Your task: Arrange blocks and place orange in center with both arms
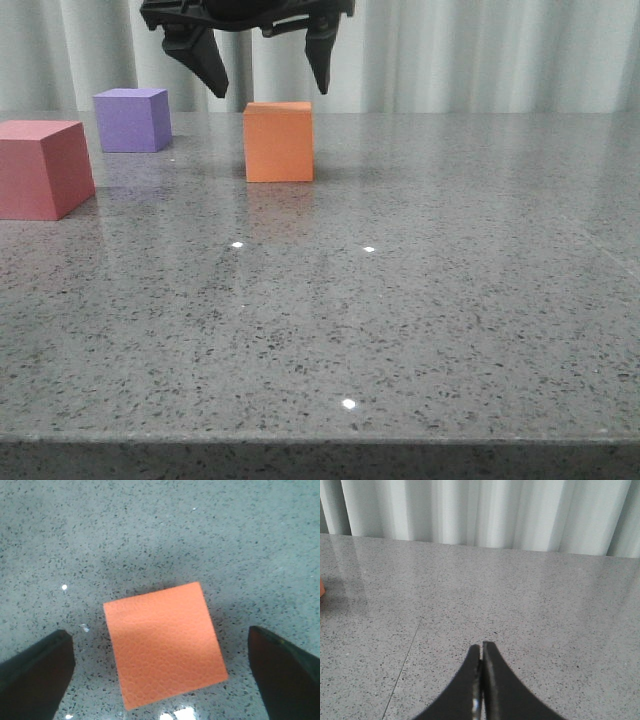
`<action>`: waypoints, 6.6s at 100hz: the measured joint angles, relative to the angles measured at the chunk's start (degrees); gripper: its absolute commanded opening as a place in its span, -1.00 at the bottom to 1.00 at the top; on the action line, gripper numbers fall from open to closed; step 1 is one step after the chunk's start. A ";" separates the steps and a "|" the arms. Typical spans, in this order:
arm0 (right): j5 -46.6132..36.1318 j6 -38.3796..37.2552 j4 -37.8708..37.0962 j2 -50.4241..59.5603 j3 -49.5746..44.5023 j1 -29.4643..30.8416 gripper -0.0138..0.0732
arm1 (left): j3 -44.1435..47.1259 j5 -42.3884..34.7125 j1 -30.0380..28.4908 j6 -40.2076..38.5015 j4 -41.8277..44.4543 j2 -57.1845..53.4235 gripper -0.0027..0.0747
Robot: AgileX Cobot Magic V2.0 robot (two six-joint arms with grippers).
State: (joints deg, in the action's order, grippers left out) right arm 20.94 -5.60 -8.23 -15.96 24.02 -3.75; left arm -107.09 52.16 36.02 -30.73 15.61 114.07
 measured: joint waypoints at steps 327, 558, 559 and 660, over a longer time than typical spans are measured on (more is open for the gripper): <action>0.00 0.00 0.00 0.00 0.00 0.00 -0.84 | 23.82 -13.69 -19.19 19.46 -3.35 -11.90 -0.50; 0.00 0.00 0.00 0.00 0.00 0.00 -0.84 | 78.00 -25.62 -19.57 19.46 -3.15 -96.40 -0.98; 0.00 0.00 0.00 0.00 0.00 0.00 -0.84 | 78.00 -25.62 -19.57 19.46 -3.15 -96.43 -0.98; 0.00 0.00 0.00 0.00 0.00 0.00 -0.84 | 81.29 -32.65 -22.36 20.99 -4.35 -97.85 -0.98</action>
State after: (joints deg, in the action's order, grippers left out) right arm 20.94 -5.60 -8.23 -15.96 24.02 -3.75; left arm -25.80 19.51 13.66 -9.74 11.26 16.22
